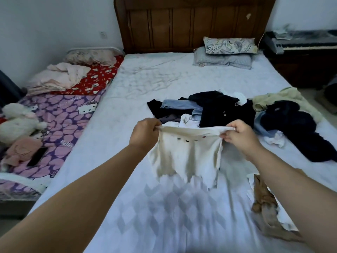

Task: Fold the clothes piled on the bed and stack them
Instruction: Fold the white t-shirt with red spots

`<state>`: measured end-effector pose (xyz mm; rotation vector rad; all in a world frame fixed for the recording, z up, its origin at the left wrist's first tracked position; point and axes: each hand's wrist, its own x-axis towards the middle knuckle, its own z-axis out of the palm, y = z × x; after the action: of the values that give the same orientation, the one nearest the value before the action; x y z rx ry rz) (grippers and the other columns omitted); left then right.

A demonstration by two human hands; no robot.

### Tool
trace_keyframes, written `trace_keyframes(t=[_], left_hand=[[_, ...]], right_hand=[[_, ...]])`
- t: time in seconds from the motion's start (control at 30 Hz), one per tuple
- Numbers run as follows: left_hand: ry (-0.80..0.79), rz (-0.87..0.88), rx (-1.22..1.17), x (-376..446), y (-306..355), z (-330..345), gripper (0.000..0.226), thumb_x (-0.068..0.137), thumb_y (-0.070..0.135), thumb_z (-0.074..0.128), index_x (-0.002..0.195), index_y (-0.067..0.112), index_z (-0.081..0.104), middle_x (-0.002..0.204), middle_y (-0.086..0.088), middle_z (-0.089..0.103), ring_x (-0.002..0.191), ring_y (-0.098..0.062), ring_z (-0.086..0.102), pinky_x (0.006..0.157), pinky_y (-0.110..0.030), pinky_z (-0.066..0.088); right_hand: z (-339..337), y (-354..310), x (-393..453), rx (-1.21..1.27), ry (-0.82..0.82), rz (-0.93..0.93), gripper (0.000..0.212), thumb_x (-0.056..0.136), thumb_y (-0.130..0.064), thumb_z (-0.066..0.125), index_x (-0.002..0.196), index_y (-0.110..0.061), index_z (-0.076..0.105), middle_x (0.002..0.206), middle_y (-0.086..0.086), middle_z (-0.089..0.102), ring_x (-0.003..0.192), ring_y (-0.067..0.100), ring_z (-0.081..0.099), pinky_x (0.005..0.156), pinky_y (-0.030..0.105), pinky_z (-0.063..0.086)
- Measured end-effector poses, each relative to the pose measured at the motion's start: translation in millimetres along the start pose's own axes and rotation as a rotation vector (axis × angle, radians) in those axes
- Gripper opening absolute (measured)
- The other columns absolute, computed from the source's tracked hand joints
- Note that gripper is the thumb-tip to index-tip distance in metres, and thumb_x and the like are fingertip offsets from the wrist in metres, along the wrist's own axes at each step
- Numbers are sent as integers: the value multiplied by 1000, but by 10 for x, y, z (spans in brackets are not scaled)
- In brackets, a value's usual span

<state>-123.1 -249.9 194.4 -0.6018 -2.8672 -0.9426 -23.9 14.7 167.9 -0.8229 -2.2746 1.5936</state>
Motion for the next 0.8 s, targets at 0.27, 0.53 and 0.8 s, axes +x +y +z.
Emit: trace_keyframes(t=[0.27,0.53,0.8], left_hand=[[-50,218,151,-209,-135,401,26,87,1,50,103,9,69,111,-3,65,89,-33,62,68,-36,49],[-668,-36,401,-1318,-698,1458,31,93,13,41,113,26,61,115,1,61,103,-24,59,82,-30,44],[-1169,-123,480,-2445,-992,2019,29,92,15,45,116,21,60,117,-6,60,106,-24,58,82,-28,42]], right_hand=[[-103,240,-208,-127,-66,-141,8,83,-3,65,81,-10,67,72,3,63,61,-1,51,59,13,40],[155,1740,-926,-549,-595,60,39,80,-5,67,57,-32,51,58,-10,52,56,-2,46,53,15,35],[339,2745,-1712,-867,-1028,162,10,87,-18,58,83,-21,67,83,-7,59,85,10,50,69,17,35]])
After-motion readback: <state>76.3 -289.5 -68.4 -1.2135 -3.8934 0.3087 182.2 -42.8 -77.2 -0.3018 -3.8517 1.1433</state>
